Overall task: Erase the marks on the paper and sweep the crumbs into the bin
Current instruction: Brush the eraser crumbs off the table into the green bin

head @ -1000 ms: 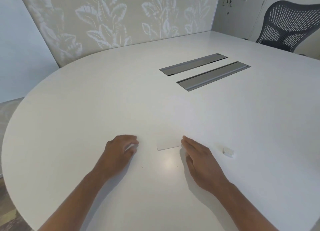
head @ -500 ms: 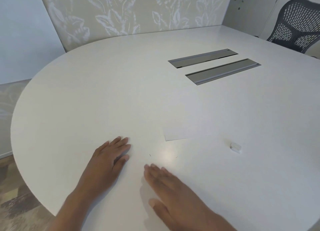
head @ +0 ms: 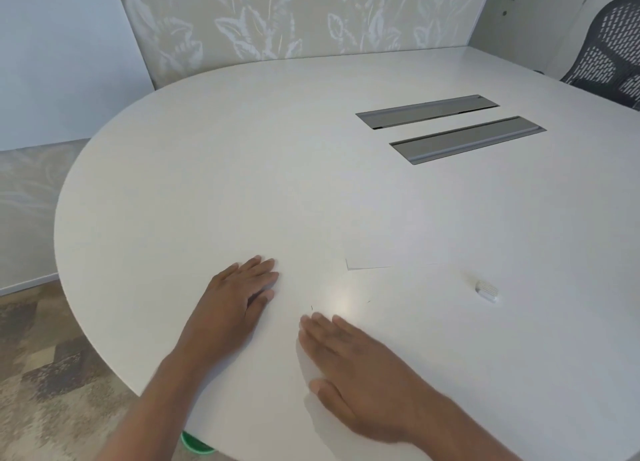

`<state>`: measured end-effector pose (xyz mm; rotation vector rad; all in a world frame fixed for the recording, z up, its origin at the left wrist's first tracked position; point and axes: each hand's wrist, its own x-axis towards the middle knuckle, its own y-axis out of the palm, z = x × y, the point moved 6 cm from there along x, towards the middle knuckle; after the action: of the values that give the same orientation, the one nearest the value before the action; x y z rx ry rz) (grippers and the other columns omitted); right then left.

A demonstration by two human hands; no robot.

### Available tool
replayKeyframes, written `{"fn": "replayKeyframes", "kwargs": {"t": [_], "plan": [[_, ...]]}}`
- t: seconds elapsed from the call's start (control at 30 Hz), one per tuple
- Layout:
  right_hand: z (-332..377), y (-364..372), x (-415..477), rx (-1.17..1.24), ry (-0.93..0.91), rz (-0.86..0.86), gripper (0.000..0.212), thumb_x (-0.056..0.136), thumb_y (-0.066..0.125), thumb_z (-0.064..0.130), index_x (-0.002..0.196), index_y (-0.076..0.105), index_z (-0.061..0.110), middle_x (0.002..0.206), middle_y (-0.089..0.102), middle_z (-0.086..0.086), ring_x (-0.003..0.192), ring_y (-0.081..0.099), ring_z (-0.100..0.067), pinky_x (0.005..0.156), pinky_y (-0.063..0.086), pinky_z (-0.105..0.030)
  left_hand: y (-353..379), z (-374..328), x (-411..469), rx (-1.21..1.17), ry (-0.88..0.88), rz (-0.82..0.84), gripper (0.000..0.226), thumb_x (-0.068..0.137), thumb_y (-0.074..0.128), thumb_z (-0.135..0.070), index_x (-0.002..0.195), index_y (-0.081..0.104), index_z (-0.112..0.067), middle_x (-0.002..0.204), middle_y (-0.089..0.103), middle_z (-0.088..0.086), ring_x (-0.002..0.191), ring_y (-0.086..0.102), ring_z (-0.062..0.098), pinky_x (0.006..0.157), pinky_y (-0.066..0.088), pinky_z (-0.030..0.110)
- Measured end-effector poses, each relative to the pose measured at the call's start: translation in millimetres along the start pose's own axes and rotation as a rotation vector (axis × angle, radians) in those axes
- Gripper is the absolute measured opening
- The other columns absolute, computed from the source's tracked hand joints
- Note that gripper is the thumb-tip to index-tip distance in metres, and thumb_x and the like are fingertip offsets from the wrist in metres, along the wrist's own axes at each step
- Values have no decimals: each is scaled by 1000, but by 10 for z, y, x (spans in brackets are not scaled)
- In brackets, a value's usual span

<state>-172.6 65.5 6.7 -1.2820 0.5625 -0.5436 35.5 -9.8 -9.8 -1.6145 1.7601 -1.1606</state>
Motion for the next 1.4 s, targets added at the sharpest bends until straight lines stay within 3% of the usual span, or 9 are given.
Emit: {"fn": "replayKeyframes", "kwargs": {"t": [0.1,0.23,0.37,0.53,0.67,0.83,1.07,1.23,1.4], "plan": [[42,-48,-221,123,-35,-53,59,108,34,41,161,33,13,170,26,0,158,18,-9,129,9,-31,-2,-27,-16,-3,-9,-10,35,110,50,-26,142,63,-32,160,44,-23,153,22,-12,128,18,27],[-491,-160,-314,81,203,-204,61,108,29,42,160,35,11,168,32,-3,157,24,-12,128,10,-30,-7,-42,-39,-13,-25,-10,36,110,48,-27,143,62,-32,161,43,-24,152,21,-12,128,17,27],[-868,-39,-343,-11,412,-93,77,104,6,56,164,18,10,173,11,-8,160,3,-15,128,0,-32,-11,-52,-31,-8,-26,-5,36,110,47,-26,143,62,-31,161,44,-23,153,23,-9,128,16,26],[-229,129,-274,26,225,-65,73,107,17,53,163,22,6,173,12,-12,161,5,-23,127,1,-37,-5,-67,-27,-7,-29,-6,34,110,48,-23,140,64,-30,160,45,-22,154,25,-6,127,15,24],[221,67,-173,218,47,-12,68,109,27,48,166,10,14,174,2,3,159,-6,-5,128,-3,-28,4,-37,-19,0,-28,-5,36,110,48,-25,142,63,-30,161,45,-21,154,24,-7,128,16,26],[-172,-100,26,203,157,-137,65,108,24,42,165,14,13,174,9,1,159,0,-6,129,2,-30,5,-47,-35,5,-31,-6,37,110,48,-26,145,61,-30,161,45,-21,153,25,-8,129,19,30],[-280,38,184,46,144,-33,65,107,22,39,164,17,9,174,12,-6,160,2,-15,130,7,-39,5,-33,-23,12,-32,2,37,110,48,-25,144,61,-30,161,44,-20,154,25,-5,129,18,31],[264,20,-60,204,-39,18,63,108,30,37,164,19,12,174,12,0,160,1,-7,129,1,-30,35,-2,-14,15,-19,8,36,110,49,-25,143,62,-30,161,46,-19,154,27,-4,129,21,35],[-26,-170,-52,298,105,-163,61,107,31,37,163,24,14,172,19,4,158,8,-3,129,6,-26,18,-26,-20,6,-26,7,37,110,47,-26,144,61,-30,162,44,-20,155,25,-5,130,18,33]]}}
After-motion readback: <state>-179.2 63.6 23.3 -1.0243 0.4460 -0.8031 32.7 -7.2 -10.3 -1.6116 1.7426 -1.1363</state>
